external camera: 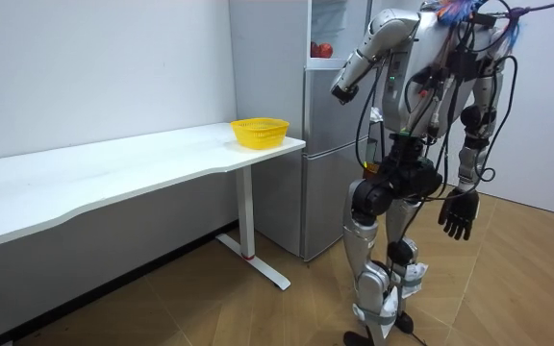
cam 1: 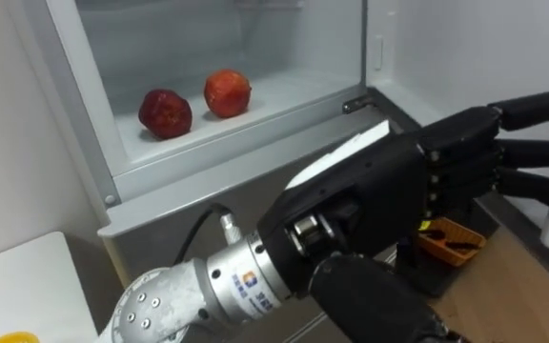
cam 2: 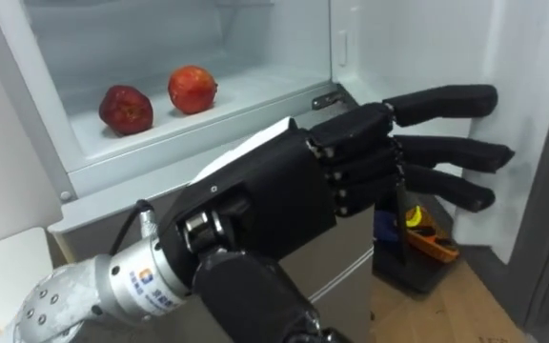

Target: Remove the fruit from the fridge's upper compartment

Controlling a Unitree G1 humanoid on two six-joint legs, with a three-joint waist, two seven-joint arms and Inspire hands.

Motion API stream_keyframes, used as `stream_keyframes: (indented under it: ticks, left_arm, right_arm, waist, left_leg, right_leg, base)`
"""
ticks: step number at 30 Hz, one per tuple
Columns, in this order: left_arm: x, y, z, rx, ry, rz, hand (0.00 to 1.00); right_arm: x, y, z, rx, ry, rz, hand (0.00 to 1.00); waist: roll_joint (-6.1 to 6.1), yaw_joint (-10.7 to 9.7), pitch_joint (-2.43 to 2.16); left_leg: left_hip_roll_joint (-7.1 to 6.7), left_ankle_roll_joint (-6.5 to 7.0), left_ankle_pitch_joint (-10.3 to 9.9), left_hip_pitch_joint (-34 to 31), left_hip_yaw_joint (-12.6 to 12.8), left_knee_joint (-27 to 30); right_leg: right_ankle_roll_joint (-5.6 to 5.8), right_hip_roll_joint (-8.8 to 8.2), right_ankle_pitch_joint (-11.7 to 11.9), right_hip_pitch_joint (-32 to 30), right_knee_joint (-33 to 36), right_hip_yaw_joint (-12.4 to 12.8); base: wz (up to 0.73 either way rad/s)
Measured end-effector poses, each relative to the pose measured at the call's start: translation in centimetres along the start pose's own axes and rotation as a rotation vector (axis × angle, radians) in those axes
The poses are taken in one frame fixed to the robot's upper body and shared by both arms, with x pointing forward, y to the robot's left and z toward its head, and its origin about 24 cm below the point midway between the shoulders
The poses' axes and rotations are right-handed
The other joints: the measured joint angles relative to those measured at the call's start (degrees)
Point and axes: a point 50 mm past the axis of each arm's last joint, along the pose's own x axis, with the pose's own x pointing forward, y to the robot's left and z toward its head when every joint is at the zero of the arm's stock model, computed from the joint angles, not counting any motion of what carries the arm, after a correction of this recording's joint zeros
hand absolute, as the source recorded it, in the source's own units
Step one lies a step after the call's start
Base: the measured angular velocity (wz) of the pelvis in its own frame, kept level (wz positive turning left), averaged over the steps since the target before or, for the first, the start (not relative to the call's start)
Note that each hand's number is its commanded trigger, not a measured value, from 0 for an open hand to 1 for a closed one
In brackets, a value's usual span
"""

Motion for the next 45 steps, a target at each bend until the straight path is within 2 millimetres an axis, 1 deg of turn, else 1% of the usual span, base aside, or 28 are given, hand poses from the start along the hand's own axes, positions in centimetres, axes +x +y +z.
stream_keyframes:
  ticks: [3, 5, 8, 12, 15, 17, 18, 19, 20, 21, 23, 24, 26, 27, 28, 29, 30, 32, 34, 35, 36, 37, 38, 39, 40, 42, 43, 45]
  left_arm:
    - [0.3, 0.1, 0.0, -0.009, -0.003, -0.007, 0.0]
    - [0.8, 0.1, 0.1, -0.004, -0.003, -0.014, 0.0]
    - [1.1, -0.1, 0.0, -0.008, 0.0, -0.024, 0.0]
    - [1.2, -0.2, 0.0, -0.012, -0.003, -0.016, 0.0]
    - [1.2, 0.0, 0.0, -0.011, -0.003, 0.012, 0.0]
    - [1.1, -0.1, 0.3, 0.0, -0.01, 0.016, 0.0]
    - [1.1, -0.2, 0.4, 0.007, -0.017, 0.019, 0.0]
    - [0.8, -0.4, 0.9, 0.032, -0.03, 0.025, 0.0]
    - [0.6, -0.6, 1.5, 0.058, -0.049, 0.023, 0.0]
    - [0.4, -0.7, 1.8, 0.067, -0.062, 0.025, 0.0]
    - [-0.3, -0.6, 3.1, 0.103, -0.115, 0.071, 0.0]
    - [-0.6, -0.5, 3.4, 0.113, -0.126, 0.086, 0.0]
    - [-1.5, 0.5, 4.2, 0.154, -0.149, 0.155, 0.0]
    - [-1.9, 0.7, 4.3, 0.163, -0.151, 0.18, 0.0]
    - [-2.9, 1.1, 4.6, 0.18, -0.154, 0.235, 0.0]
    - [-3.8, 1.5, 4.8, 0.191, -0.152, 0.282, 0.0]
    - [-4.3, 1.7, 4.7, 0.194, -0.149, 0.31, 0.0]
    - [-6.2, 2.2, 4.5, 0.232, -0.111, 0.417, 0.0]
    - [-7.4, 2.2, 4.5, 0.263, -0.091, 0.497, 0.0]
    - [-7.7, 2.1, 4.6, 0.277, -0.087, 0.52, 0.0]
    - [-8.1, 2.1, 4.9, 0.3, -0.089, 0.55, 0.0]
    - [-8.4, 2.1, 5.4, 0.335, -0.098, 0.577, 0.0]
    - [-8.6, 2.2, 5.9, 0.364, -0.113, 0.602, 0.0]
    - [-8.7, 2.2, 6.1, 0.381, -0.117, 0.614, 0.0]
    - [-9.0, 2.4, 6.4, 0.412, -0.124, 0.645, 0.0]
    - [-9.6, 2.7, 7.0, 0.449, -0.144, 0.698, 0.0]
    - [-10.5, 2.7, 7.4, 0.506, -0.142, 0.754, 0.0]
    - [-12.0, 2.5, 8.2, 0.611, -0.126, 0.855, 0.0]
  right_arm:
    - [0.0, 0.0, 0.0, 0.003, 0.001, -0.001, 0.0]
    - [0.0, -0.1, -0.1, 0.003, 0.002, -0.002, 0.0]
    - [0.0, -0.1, -0.1, 0.004, -0.002, -0.003, 0.0]
    - [0.0, -0.1, -0.2, 0.008, -0.005, -0.003, 0.0]
    - [0.0, -0.1, -0.3, 0.01, -0.004, -0.016, 0.0]
    - [0.1, 0.3, -1.0, 0.008, 0.007, -0.013, 0.0]
    - [0.1, 0.4, -1.3, 0.008, 0.008, -0.012, 0.0]
    - [0.1, 0.4, -1.7, 0.008, 0.008, -0.016, 0.0]
    - [0.1, 0.4, -1.9, 0.007, 0.005, -0.023, 0.0]
    - [0.1, 0.4, -2.2, 0.008, 0.01, -0.027, 0.0]
    - [0.0, 0.5, -3.5, 0.005, 0.039, -0.045, 0.0]
    - [0.0, 0.6, -3.9, 0.001, 0.048, -0.046, 0.0]
    - [0.0, 0.8, -4.7, -0.001, 0.068, -0.045, 0.0]
    - [0.0, 0.8, -4.7, -0.002, 0.067, -0.044, 0.0]
    - [0.0, 1.0, -4.5, -0.01, 0.062, -0.039, 0.0]
    - [0.0, 1.3, -4.3, -0.013, 0.058, -0.035, 0.0]
    - [0.1, 1.3, -4.2, -0.015, 0.056, -0.034, 0.0]
    - [0.1, 1.7, -3.5, -0.026, 0.037, -0.03, 0.0]
    - [0.2, 2.0, -3.2, -0.044, 0.024, -0.022, 0.0]
    - [0.2, 2.1, -3.1, -0.052, 0.022, -0.02, 0.0]
    - [0.2, 2.3, -2.7, -0.061, 0.011, -0.017, 0.0]
    - [0.2, 2.4, -2.3, -0.078, 0.002, -0.016, 0.0]
    - [0.2, 2.5, -2.0, -0.092, -0.004, -0.016, 0.0]
    - [0.2, 2.6, -2.0, -0.101, -0.007, -0.017, 0.0]
    - [0.2, 2.6, -2.0, -0.117, -0.01, -0.022, 0.0]
    - [0.2, 2.9, -2.0, -0.127, -0.023, -0.033, 0.0]
    - [0.2, 2.9, -2.0, -0.129, -0.027, -0.039, 0.0]
    - [0.2, 3.0, -2.3, -0.131, -0.024, -0.047, 0.0]
  waist:
    - [0.28, -0.87, 0.02]
    - [0.44, -1.84, 0.03]
    - [0.4, -2.41, 0.05]
    - [0.32, -2.57, 0.08]
    - [-0.1, -2.3, 0.25]
    - [-1.02, -1.78, 0.26]
    - [-1.23, -1.63, 0.22]
    - [-1.54, -1.29, 0.07]
    - [-1.85, -0.52, -0.02]
    - [-1.99, -0.36, -0.02]
    - [-2.27, 1.08, -0.1]
    - [-2.31, 1.38, -0.13]
    - [-2.39, 4.16, -0.24]
    - [-2.44, 4.47, -0.33]
    - [-2.59, 5.07, -0.65]
    - [-2.72, 6.52, -0.81]
    - [-2.78, 7.12, -0.87]
    - [-3.28, 8.06, -1.17]
    - [-3.57, 9.78, -1.25]
    - [-3.7, 10.25, -1.33]
    - [-4.09, 10.98, -1.41]
    - [-4.37, 11.49, -1.39]
    - [-4.63, 12.12, -1.32]
    - [-4.67, 12.49, -1.27]
    - [-4.59, 13.71, -1.31]
    - [-4.45, 14.62, -1.25]
    - [-4.1, 15.35, -1.43]
    - [-3.58, 16.1, -1.48]
  left_leg:
    - [0.09, -0.07, -0.04, -0.23, 0.08, 0.05]
    - [0.0, -0.07, -0.03, -0.26, 0.0, 0.17]
    - [-0.11, -0.08, -0.01, -0.34, 0.06, 0.53]
    - [-0.1, -0.08, 0.0, -0.73, 0.32, 0.94]
    - [-0.09, -0.22, 0.1, -0.59, 0.31, 0.99]
    - [-0.08, -0.39, 0.21, -0.63, 0.24, 1.06]
    - [-0.03, -0.42, 0.23, -0.64, 0.09, 1.1]
    - [0.09, -0.51, 0.28, -0.63, -0.01, 1.19]
    - [0.17, -0.6, 0.33, -0.68, -0.12, 1.35]
    - [0.22, -0.63, 0.35, -0.69, -0.25, 1.42]
    - [0.25, -0.68, 0.38, -0.66, -1.66, 1.77]
    - [0.27, -0.69, 0.39, -0.64, -1.79, 1.87]
    - [0.26, -0.7, 0.4, -0.24, -2.62, 2.05]
    - [0.24, -0.7, 0.4, -0.35, -3.11, 2.18]
    - [0.2, -0.69, 0.41, -0.72, -3.64, 2.43]
    - [0.19, -0.68, 0.41, -0.81, -4.12, 2.57]
    - [0.17, -0.68, 0.41, -0.81, -4.57, 2.66]
    - [-0.07, -0.5, 0.54, -0.86, -6.55, 2.71]
    - [-0.07, -0.48, 0.61, -0.68, -7.13, 2.71]
    - [-0.12, -0.48, 0.62, -0.74, -7.49, 2.71]
    - [-0.27, -0.39, 0.83, -1.04, -8.29, 2.71]
    - [-0.57, -0.35, 1.03, -1.33, -9.61, 2.7]
    - [-0.77, -0.3, 1.23, -1.34, -10.32, 2.62]
    - [-0.82, -0.29, 1.24, -1.19, -10.71, 2.63]
    - [-0.91, -0.29, 1.24, -0.92, -11.08, 2.59]
    - [-1.06, -0.29, 1.24, -0.75, -11.87, 2.44]
    - [-1.17, -0.29, 1.24, -0.76, -12.57, 2.16]
    - [-1.2, -0.29, 1.24, -0.82, -12.97, 2.06]
  right_leg:
    - [-0.08, 0.07, 0.08, 0.07, 0.03, -0.01]
    - [-0.08, 0.04, 0.08, -0.05, 0.0, -0.06]
    - [-0.08, 0.0, 0.08, -0.1, -0.04, 0.01]
    - [-0.13, 0.0, 0.03, -0.81, 0.07, 0.06]
    - [-0.3, 0.01, -0.07, -0.9, 0.53, 0.08]
    - [-0.54, -0.17, -0.6, -1.47, 1.81, -0.01]
    - [-0.59, -0.14, -0.64, -1.47, 1.89, -0.08]
    - [-0.72, -0.05, -0.7, -1.37, 1.84, -0.19]
    - [-0.84, -0.04, -0.74, -1.28, 1.84, -0.34]
    - [-0.88, -0.06, -0.76, -1.19, 1.81, -0.5]
    - [-1.03, -0.26, -0.82, -0.45, 1.52, -1.65]
    - [-1.08, -0.31, -0.79, -0.2, 1.3, -1.89]
    - [-1.15, -0.55, -0.76, 0.63, 1.15, -2.87]
    - [-1.16, -0.64, -0.78, 0.71, 1.12, -3.21]
    - [-1.16, -0.81, -0.81, 0.65, 1.11, -3.8]
    - [-1.17, -0.84, -0.8, 0.73, 1.03, -4.03]
    - [-1.17, -0.91, -0.8, 0.97, 0.92, -4.31]
    - [-1.12, -1.26, -0.91, 2.26, 0.26, -6.82]
    - [-1.12, -1.62, -0.92, 2.73, 0.02, -7.22]
    - [-1.14, -1.75, -0.99, 2.8, 0.03, -7.59]
    - [-1.15, -2.02, -1.06, 2.93, 0.08, -8.52]
    - [-1.18, -2.22, -1.13, 3.04, 0.04, -9.42]
    - [-1.15, -2.59, -1.32, 3.3, 0.08, -9.97]
    - [-1.13, -2.65, -1.41, 3.62, 0.06, -10.41]
    - [-1.14, -2.81, -1.69, 4.04, 0.08, -10.99]
    - [-1.07, -2.89, -1.87, 4.6, -0.08, -11.66]
    - [-1.1, -2.91, -2.02, 4.64, -0.05, -12.0]
    - [-1.16, -2.95, -2.21, 4.78, -0.05, -12.6]
  base:
    - [-0.05]
    - [0.0]
    - [-0.01]
    - [-0.02]
    - [0.0]
    - [0.0]
    - [0.04]
    - [0.0]
    - [0.04]
    - [0.13]
    - [0.25]
    - [0.22]
    - [0.19]
    - [0.25]
    - [0.22]
    - [0.21]
    - [0.28]
    - [0.51]
    - [0.25]
    - [0.25]
    - [0.4]
    - [0.51]
    - [0.4]
    - [0.3]
    - [0.23]
    - [0.21]
    - [0.15]
    - [0.13]
